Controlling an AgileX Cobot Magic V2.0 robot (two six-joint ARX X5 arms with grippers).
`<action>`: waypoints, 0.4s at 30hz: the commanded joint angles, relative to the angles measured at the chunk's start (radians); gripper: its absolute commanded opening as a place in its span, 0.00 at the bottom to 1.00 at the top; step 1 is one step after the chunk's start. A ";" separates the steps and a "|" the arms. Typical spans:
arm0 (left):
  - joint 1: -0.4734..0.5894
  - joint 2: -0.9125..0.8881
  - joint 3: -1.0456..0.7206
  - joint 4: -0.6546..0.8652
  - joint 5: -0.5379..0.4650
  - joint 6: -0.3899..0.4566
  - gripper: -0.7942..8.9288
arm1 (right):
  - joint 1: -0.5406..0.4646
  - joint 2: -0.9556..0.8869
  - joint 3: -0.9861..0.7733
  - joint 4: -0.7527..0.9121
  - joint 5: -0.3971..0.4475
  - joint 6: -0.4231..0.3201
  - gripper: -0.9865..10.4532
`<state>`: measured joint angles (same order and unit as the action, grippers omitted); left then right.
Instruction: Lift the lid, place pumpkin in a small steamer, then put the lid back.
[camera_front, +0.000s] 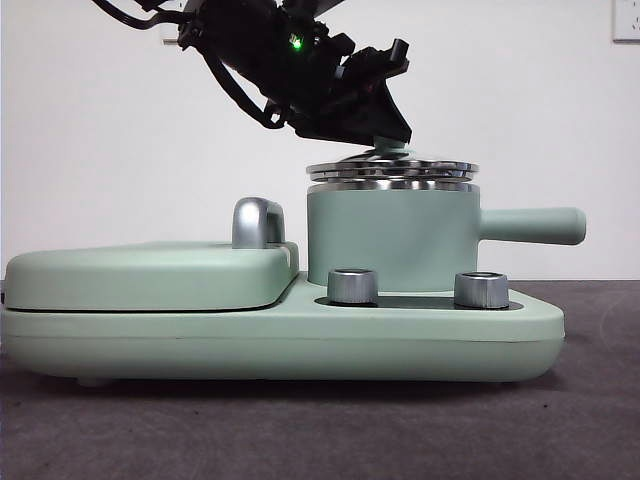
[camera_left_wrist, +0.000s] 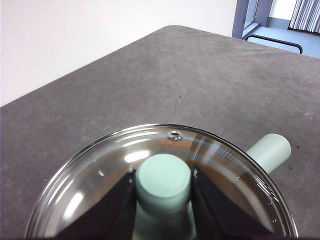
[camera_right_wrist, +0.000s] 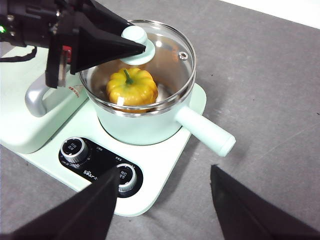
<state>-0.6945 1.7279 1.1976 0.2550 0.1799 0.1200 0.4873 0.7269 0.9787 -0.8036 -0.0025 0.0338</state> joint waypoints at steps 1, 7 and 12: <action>-0.005 0.031 0.036 0.029 0.005 0.010 0.10 | 0.006 0.005 0.008 0.006 0.005 0.011 0.33; -0.005 0.051 0.035 0.005 0.005 0.010 0.10 | 0.006 0.005 0.008 0.001 0.011 0.011 0.33; 0.003 0.054 0.035 -0.012 -0.012 0.020 0.10 | 0.006 0.005 0.008 0.001 0.011 0.011 0.33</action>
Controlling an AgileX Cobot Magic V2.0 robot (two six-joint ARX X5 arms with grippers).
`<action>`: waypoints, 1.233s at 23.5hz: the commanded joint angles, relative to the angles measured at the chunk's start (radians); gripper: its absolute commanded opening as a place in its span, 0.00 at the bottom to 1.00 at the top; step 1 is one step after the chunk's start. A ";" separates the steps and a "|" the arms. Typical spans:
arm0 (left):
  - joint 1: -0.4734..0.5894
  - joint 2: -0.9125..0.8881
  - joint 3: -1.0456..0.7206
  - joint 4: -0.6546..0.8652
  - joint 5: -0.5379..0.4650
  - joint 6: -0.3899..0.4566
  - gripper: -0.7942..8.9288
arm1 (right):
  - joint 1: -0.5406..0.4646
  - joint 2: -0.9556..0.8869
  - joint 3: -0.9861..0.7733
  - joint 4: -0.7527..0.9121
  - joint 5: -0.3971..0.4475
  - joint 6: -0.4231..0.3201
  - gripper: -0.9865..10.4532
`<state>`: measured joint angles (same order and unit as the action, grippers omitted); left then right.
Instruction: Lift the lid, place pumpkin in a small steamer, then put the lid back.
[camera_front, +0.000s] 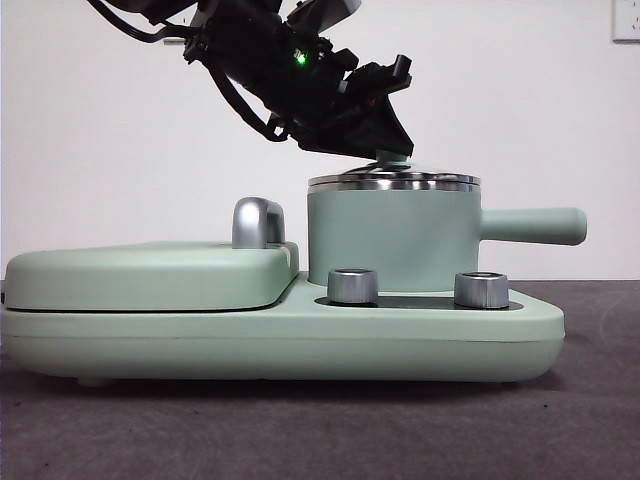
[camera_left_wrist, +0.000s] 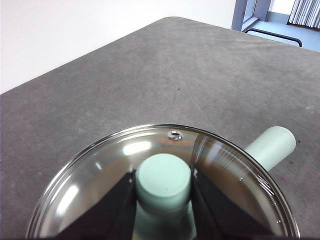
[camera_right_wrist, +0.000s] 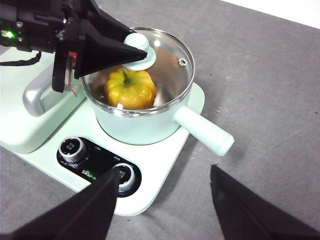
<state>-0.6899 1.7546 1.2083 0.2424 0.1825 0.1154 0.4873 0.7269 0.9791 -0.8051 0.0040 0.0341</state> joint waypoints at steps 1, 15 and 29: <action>-0.001 0.027 0.025 -0.004 -0.032 0.035 0.10 | 0.006 0.005 0.008 0.003 0.004 0.011 0.33; 0.001 0.027 0.025 -0.015 -0.005 0.116 0.12 | 0.006 0.005 0.008 0.000 0.004 0.011 0.33; -0.002 -0.053 0.025 0.002 0.062 -0.116 0.38 | 0.006 0.005 0.008 -0.006 0.004 0.011 0.33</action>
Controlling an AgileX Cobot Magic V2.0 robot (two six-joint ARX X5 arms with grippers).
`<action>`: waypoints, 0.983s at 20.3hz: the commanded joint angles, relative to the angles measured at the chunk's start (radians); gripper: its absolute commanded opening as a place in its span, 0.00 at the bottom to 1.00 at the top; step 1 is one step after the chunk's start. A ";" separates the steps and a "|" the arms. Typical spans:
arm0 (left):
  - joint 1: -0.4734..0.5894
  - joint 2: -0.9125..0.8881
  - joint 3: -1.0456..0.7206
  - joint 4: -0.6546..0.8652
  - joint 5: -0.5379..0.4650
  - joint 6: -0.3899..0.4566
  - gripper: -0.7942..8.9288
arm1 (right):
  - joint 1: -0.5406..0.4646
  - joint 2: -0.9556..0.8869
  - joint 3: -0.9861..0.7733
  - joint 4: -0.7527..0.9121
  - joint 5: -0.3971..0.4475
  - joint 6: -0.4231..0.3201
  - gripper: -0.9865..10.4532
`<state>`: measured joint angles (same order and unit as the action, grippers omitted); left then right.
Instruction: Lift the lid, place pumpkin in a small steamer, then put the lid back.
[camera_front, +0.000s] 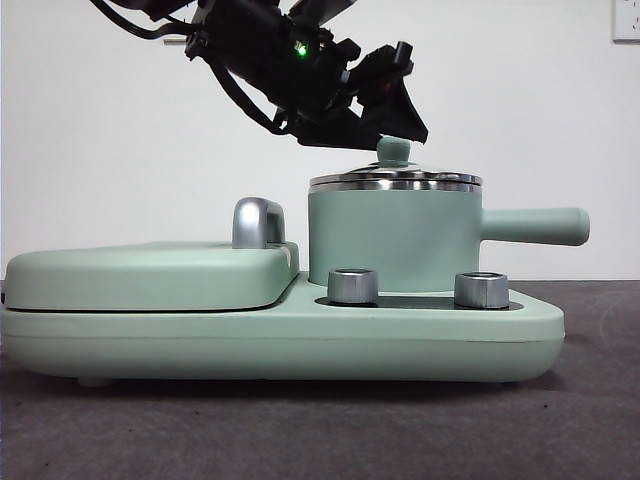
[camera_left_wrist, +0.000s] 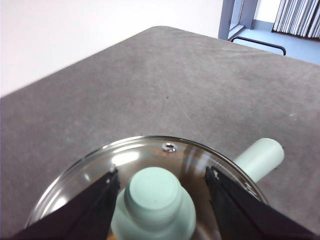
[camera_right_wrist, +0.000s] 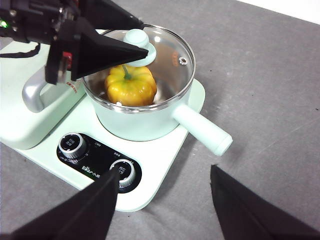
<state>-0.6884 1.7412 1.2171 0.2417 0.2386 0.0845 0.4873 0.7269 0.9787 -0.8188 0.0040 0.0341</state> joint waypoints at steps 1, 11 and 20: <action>0.004 -0.070 0.016 -0.021 0.006 -0.124 0.38 | 0.006 0.005 0.008 0.007 0.004 0.011 0.33; 0.097 -0.358 -0.080 -0.437 0.006 -0.285 0.37 | 0.006 0.063 0.008 0.029 -0.016 -0.011 0.33; 0.190 -0.694 -0.404 -0.447 -0.005 -0.379 0.37 | 0.007 0.193 0.009 0.233 -0.081 -0.067 0.33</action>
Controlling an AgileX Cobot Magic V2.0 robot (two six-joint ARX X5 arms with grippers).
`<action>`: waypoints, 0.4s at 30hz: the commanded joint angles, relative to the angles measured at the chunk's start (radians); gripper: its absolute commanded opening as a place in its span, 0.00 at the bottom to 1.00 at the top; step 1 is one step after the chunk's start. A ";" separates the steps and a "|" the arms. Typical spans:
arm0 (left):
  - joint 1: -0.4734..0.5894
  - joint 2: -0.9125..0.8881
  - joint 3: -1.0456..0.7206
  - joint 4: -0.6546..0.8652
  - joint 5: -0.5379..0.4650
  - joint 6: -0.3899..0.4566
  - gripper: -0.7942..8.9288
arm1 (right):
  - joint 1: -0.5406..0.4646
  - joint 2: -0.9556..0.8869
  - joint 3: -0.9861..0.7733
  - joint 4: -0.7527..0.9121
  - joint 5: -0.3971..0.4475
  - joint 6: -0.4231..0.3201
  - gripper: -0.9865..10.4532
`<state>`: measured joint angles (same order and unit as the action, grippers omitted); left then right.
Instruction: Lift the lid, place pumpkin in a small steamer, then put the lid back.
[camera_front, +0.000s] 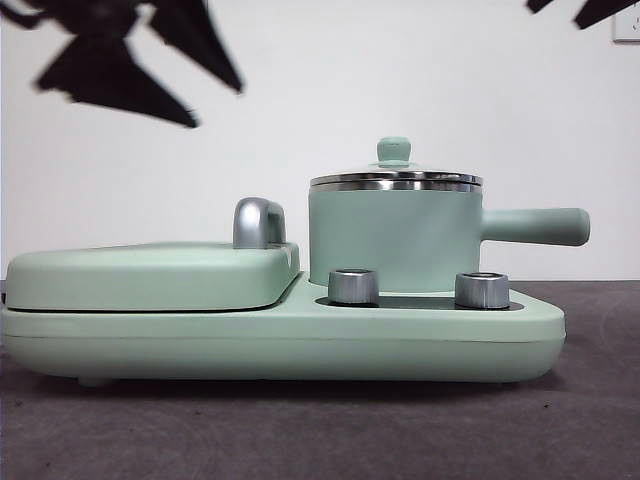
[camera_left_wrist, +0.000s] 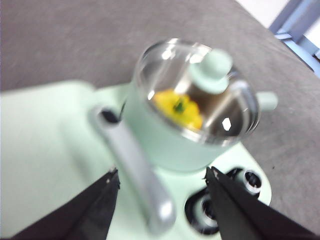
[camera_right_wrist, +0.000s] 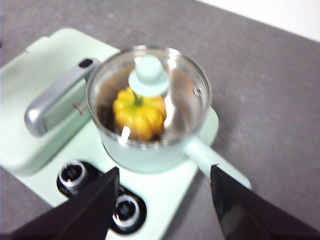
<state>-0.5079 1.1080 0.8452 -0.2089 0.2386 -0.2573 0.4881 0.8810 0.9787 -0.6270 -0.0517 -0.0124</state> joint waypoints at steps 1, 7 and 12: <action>0.017 -0.094 -0.051 -0.010 -0.013 -0.045 0.37 | 0.006 0.056 0.009 0.063 -0.040 -0.021 0.33; 0.055 -0.281 -0.119 -0.148 -0.094 -0.050 0.37 | 0.015 0.168 0.009 0.181 -0.153 -0.018 0.33; 0.070 -0.373 -0.119 -0.206 -0.107 -0.044 0.37 | 0.045 0.229 0.009 0.224 -0.160 -0.024 0.33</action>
<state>-0.4339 0.7357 0.7208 -0.4191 0.1326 -0.3042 0.5240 1.1011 0.9787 -0.4145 -0.2096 -0.0235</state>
